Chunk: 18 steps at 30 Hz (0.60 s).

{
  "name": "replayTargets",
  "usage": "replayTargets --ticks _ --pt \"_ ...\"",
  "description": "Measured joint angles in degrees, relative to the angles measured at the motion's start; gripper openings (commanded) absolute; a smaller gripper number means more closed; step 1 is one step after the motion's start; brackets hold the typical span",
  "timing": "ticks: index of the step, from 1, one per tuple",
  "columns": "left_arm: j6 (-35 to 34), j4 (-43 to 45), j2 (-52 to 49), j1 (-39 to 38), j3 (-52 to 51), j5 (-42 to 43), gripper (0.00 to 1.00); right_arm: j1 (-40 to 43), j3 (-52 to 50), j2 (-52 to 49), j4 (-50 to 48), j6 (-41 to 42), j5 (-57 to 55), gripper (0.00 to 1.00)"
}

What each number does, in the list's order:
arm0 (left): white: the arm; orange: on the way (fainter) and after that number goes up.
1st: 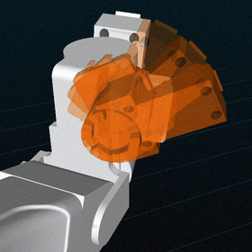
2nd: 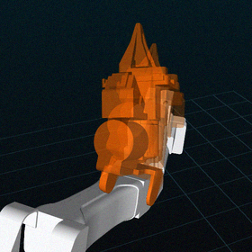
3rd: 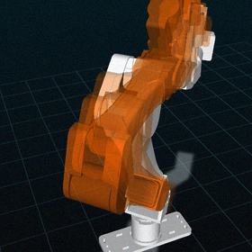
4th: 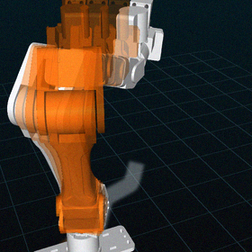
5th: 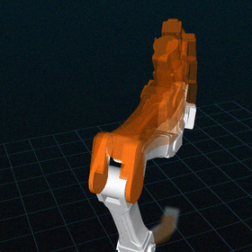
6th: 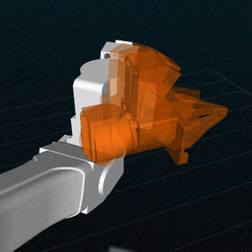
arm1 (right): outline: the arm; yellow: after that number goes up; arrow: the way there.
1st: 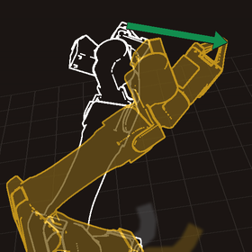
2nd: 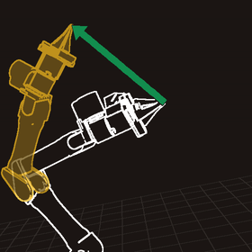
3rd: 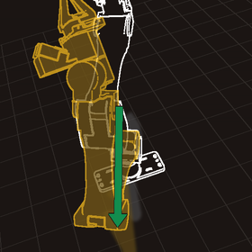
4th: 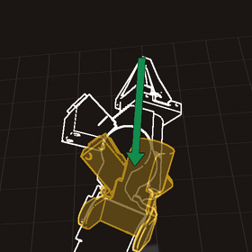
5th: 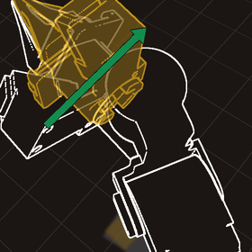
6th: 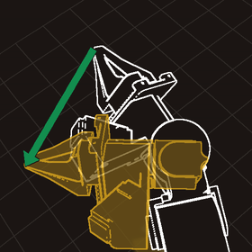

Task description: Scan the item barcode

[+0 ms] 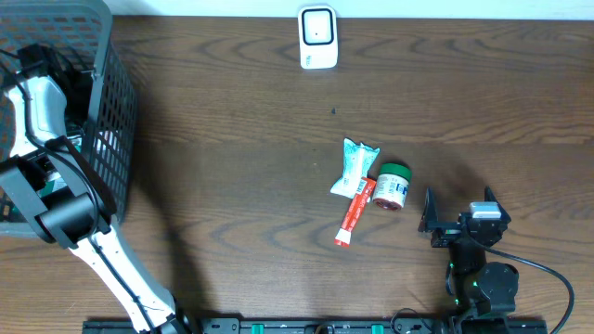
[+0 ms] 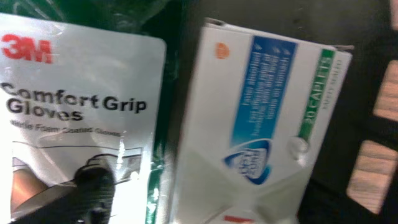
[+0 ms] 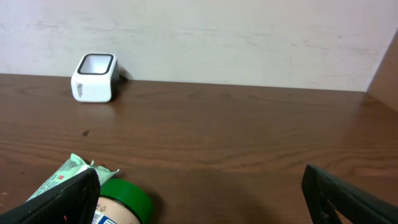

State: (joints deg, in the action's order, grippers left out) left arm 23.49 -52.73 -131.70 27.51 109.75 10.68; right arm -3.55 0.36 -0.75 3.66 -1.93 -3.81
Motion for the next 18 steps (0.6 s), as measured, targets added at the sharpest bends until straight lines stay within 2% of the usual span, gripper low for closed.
replayTargets --ticks 3,13,18 --pt "-0.3 0.6 0.0 0.0 -0.3 -0.6 0.68 0.0 0.0 0.0 0.0 0.0 0.0 0.99" --pt "-4.6 1.9 0.2 -0.2 -0.4 -0.8 0.64 0.0 0.0 0.0 0.0 0.0 0.0 0.99" --pt "-7.0 3.6 3.5 -0.2 -0.4 -1.0 0.63 0.0 0.0 0.0 0.0 0.0 0.0 0.99"
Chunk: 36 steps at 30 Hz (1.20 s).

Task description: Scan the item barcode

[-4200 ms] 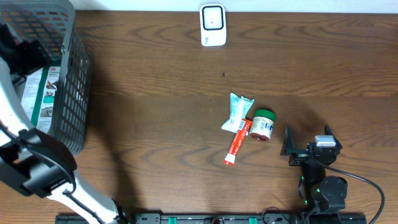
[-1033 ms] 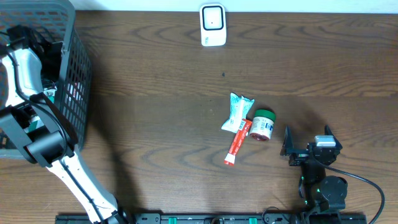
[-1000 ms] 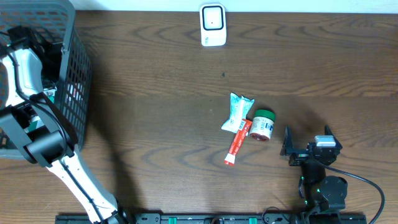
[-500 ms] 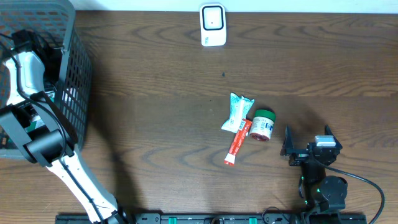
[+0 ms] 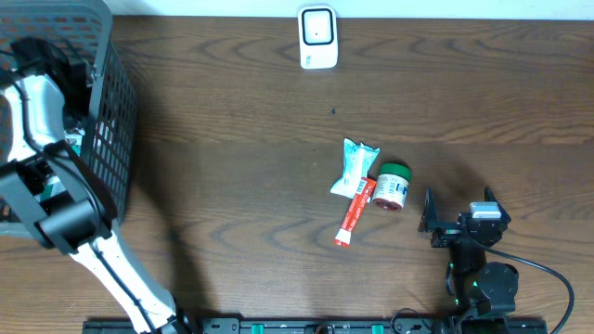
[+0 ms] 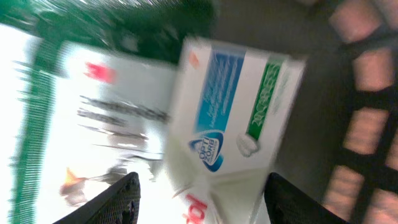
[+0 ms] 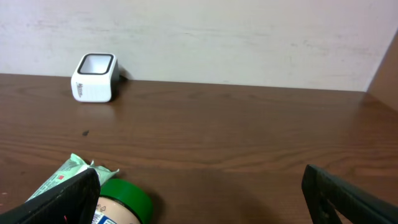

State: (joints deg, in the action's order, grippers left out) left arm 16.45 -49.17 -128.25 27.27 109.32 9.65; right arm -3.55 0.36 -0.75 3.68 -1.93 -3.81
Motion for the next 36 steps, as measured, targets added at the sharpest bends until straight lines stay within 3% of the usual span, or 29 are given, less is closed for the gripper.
replayTargets --ticks 10,11,12,16,19,29,36 --pt "-4.7 4.6 15.7 0.0 0.1 -1.1 0.65 0.0 0.0 0.0 0.0 0.0 0.0 0.99" --pt "-5.2 4.7 17.1 0.0 0.2 -1.1 0.68 0.0 0.0 0.0 0.0 0.0 0.0 0.99" --pt "-5.6 4.5 18.1 0.0 0.3 -1.2 0.79 0.0 0.0 0.0 0.0 0.0 0.0 0.99" --pt "-5.5 1.3 20.0 0.0 1.0 -1.3 0.94 0.0 0.0 0.0 0.0 0.0 0.0 0.99" --pt "-3.0 -0.3 18.1 0.0 0.7 -1.3 1.0 0.0 0.0 0.0 0.0 0.0 0.0 0.99" --pt "10.1 -4.4 2.0 0.0 -1.5 0.8 0.98 0.0 0.0 0.0 0.0 0.0 0.0 0.99" --pt "17.6 -3.9 -1.0 0.4 -1.7 2.0 0.98 0.0 0.0 0.0 0.0 0.0 0.0 0.99"
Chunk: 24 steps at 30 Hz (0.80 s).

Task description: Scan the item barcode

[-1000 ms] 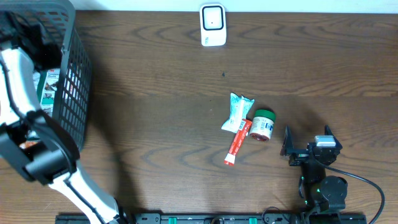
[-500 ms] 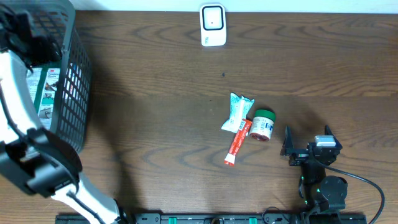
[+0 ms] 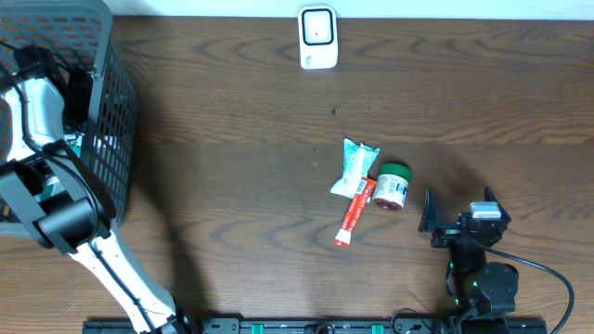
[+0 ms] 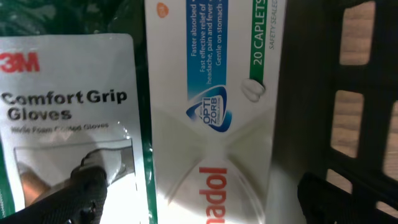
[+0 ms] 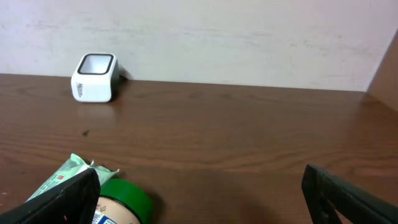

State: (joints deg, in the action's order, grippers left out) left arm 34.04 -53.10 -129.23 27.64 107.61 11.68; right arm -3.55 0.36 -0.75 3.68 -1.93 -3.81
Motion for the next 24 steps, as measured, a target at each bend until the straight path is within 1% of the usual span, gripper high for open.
replayTargets --ticks 3,4,5,6,7,8,9,11,21,24 --pt "1.3 0.9 -1.4 0.0 0.0 0.0 1.0 0.0 0.0 0.0 0.0 0.0 0.0 0.99" --pt "1.7 1.1 -1.9 0.0 0.0 -0.1 0.96 0.0 0.0 0.0 0.0 0.0 0.0 0.99" --pt "1.9 1.1 -2.0 0.0 0.3 0.0 0.88 0.0 0.0 0.0 0.0 0.0 0.0 0.99" --pt "2.2 1.1 -2.0 0.0 0.4 0.1 0.75 0.0 0.0 0.0 0.0 0.0 0.0 0.99" --pt "2.2 1.3 -2.3 0.0 0.5 -0.1 0.64 0.0 0.0 0.0 0.0 0.0 0.0 0.99" --pt "2.5 1.8 -2.3 0.0 0.5 0.0 0.48 0.0 0.0 0.0 0.0 0.0 0.0 0.99" --pt "2.6 2.2 -2.3 0.0 0.5 0.0 0.4 0.0 0.0 0.0 0.0 0.0 0.0 0.99" --pt "3.4 2.4 -2.3 0.0 0.6 0.2 0.4 0.0 0.0 0.0 0.0 0.0 0.0 0.99" --pt "0.4 4.0 -1.9 0.0 1.6 0.6 0.42 0.0 0.0 0.0 0.0 0.0 0.0 0.99" --pt "-1.3 6.0 0.7 0.0 1.6 0.6 0.45 0.0 0.0 0.0 0.0 0.0 0.0 0.99"
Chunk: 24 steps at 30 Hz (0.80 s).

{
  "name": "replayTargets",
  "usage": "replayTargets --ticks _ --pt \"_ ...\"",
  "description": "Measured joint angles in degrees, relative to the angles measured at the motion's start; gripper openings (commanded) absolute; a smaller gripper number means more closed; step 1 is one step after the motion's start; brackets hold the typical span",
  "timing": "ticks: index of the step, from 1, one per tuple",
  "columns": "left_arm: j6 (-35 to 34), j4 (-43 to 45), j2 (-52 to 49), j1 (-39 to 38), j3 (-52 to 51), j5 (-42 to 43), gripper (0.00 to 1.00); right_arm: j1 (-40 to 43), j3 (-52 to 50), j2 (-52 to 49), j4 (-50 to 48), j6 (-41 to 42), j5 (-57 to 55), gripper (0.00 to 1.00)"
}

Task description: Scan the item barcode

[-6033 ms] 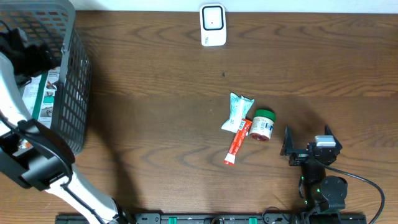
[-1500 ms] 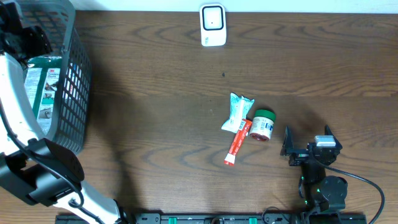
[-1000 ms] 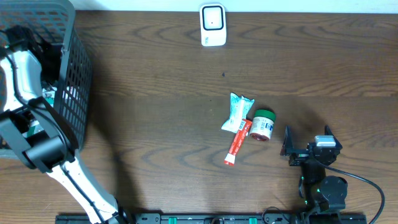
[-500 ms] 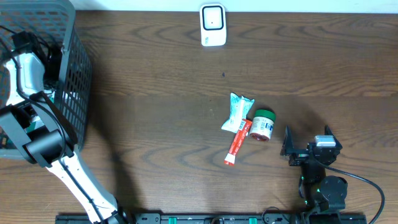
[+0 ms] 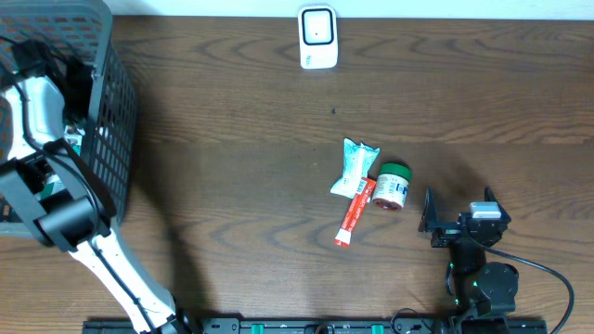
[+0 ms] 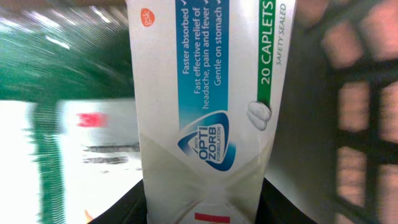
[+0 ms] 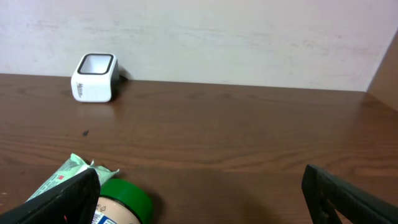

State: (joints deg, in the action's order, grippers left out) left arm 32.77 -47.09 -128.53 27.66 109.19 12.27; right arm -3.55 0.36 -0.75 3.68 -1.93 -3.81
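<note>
A white caplet box with a blue and green label fills the left wrist view. My left gripper is shut on its lower end, one dark finger against each side, inside the grey mesh basket at the table's left. The white scanner stands at the far edge of the table, also in the right wrist view. My right gripper rests open near the front right, nothing between its fingers.
A white 3M gloves pack lies blurred behind the box in the basket. A pale green pouch, a red tube and a green-lidded jar lie mid-table, left of the right gripper.
My left gripper's fingers stood wide apart around the caplet box; now they are shut on its sides. The box stands nearer the camera and the basket behind is blurred. The right arm is unchanged.
My left gripper hung open in the basket over the gloves pack and the tilted caplet box. Then the view shifted and the box sat between the fingers. Then it was squared up with the box, and now grips it. The right arm stayed still throughout.
</note>
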Motion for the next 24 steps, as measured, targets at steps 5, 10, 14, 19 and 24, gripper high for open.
replayTargets --ticks 5,10,14,19,24 --pt "-3.2 4.6 9.5 0.1 0.0 -0.5 0.48 0.0 0.0 0.0 0.0 0.0 0.0 0.99" --pt "-8.6 10.1 22.3 0.3 0.2 -1.2 0.5 0.0 0.0 0.0 0.0 0.0 0.0 0.99" --pt "-15.2 11.0 31.3 0.3 0.5 0.6 0.5 0.0 0.0 0.0 0.0 0.0 0.0 0.99" --pt "-24.5 1.9 38.8 -1.1 1.0 11.7 0.5 0.0 0.0 0.0 0.0 0.0 0.0 0.99" --pt "-28.5 -12.3 38.7 -9.0 0.3 20.9 0.5 0.0 0.0 0.0 0.0 0.0 0.0 0.99"
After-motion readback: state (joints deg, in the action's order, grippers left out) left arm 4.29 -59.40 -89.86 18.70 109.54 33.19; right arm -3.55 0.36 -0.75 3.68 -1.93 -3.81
